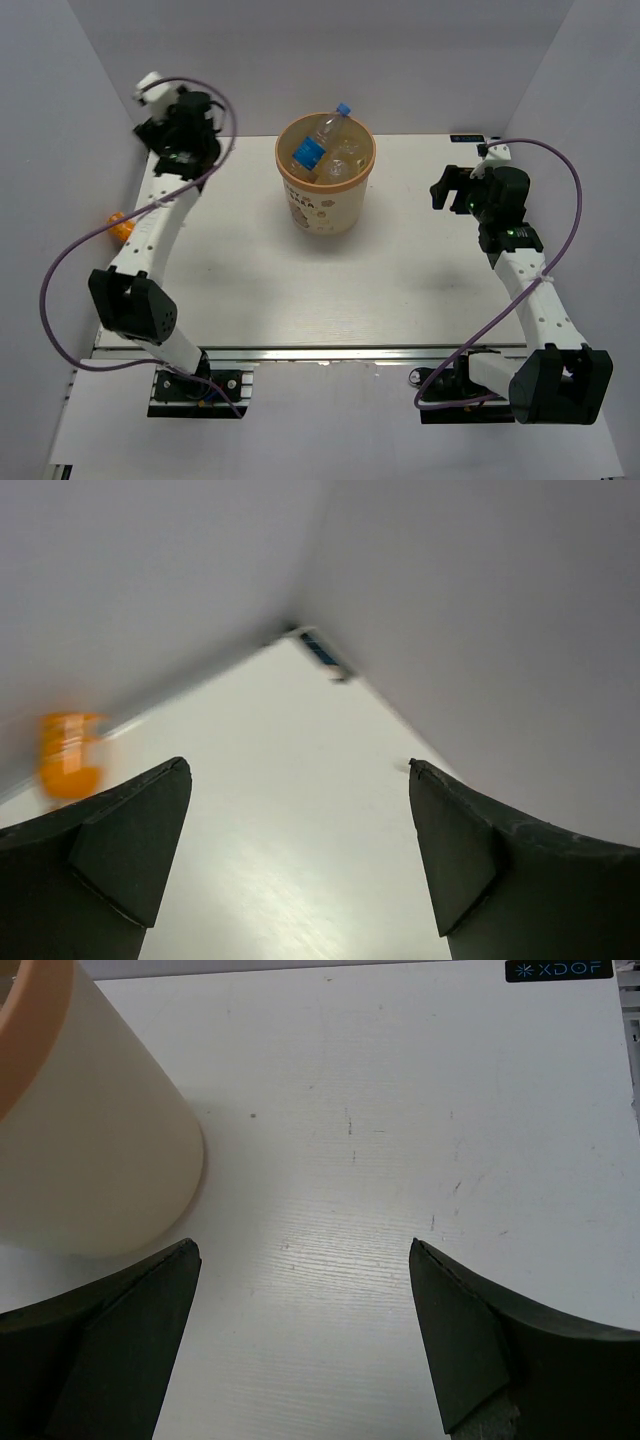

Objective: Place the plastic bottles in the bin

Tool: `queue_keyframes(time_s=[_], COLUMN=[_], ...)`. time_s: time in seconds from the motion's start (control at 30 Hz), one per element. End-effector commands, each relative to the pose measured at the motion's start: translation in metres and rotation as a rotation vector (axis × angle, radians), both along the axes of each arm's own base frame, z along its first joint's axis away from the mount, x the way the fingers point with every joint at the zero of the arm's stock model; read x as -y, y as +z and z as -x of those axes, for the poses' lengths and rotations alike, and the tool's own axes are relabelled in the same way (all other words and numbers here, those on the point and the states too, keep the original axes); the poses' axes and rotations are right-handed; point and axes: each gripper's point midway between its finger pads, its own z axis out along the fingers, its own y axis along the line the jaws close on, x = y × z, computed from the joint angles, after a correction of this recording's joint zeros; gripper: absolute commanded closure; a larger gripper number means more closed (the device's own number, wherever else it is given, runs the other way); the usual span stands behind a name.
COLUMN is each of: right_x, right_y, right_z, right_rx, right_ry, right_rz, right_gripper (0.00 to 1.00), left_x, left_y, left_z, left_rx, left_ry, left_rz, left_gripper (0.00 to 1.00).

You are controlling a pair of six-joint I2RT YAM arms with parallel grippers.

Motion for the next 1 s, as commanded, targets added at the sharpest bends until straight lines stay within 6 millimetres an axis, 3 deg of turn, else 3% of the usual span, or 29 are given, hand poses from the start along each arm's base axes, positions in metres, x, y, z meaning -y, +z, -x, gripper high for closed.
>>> queue_keyframes(time_s=[0.0,0.1,0.13,0.2,0.23,0.33,0.43,0.6,0.8,0.9,0.97], right_x=[-0.001,0.0,0.0,0.001,0.002,0.004,0.002,0.001,-0.009,-0.005,-0.002], right_y=[0.014,0.01,0.009,0.007,0.007,0.003,0.001,-0.005,-0.004,-0.002,0.002], right_z=[-0.001,-0.003,-0.004,-0.005,-0.006,-0.008,-0.01,-0.012,-0.012,-0.01,-0.009], right_rx=[0.048,0.035,0.032,0.026,0.023,0.014,0.006,-0.017,-0.034,-0.043,-0.033], right_ry=[0.002,-0.007,-0.007,-0.013,-0.017,-0.025,-0.017,-0.012,0.03,0.008,-0.006], right_rz=[-0.027,-0.029,-0.029,-0.026,-0.024,-0.022,-0.024,-0.035,-0.068,-0.064,-0.058], right_gripper=[0.11,0.11,0.11,0.11,0.11,0.11,0.11,0.11,0.11,0.11,0.11], left_x=[-0.066,-0.094,-0.103,-0.133,-0.156,-0.19,-0.218,-0.249,-0.259,-0.266,-0.273], left_y=[-0.058,-0.09,-0.114,-0.136,-0.159,-0.191,-0.201,-0.239,-0.281,-0.291,-0.314], left_z=[0.041,0.049,0.058,0.067,0.071,0.078,0.083,0.094,0.075,0.066,0.065], left_rx=[-0.124,-0.168,-0.215,-0.237,-0.268,-0.284,-0.258,-0.339,-0.427,-0.422,-0.473], left_ry=[0.147,0.172,0.205,0.283,0.297,0.311,0.338,0.428,0.409,0.402,0.427], left_rz=[0.117,0.159,0.146,0.151,0.171,0.186,0.162,0.127,0.132,0.159,0.185], left_gripper=[0.02,0.02,0.02,0.02,0.02,0.02,0.02,0.02,0.02,0.02,0.03])
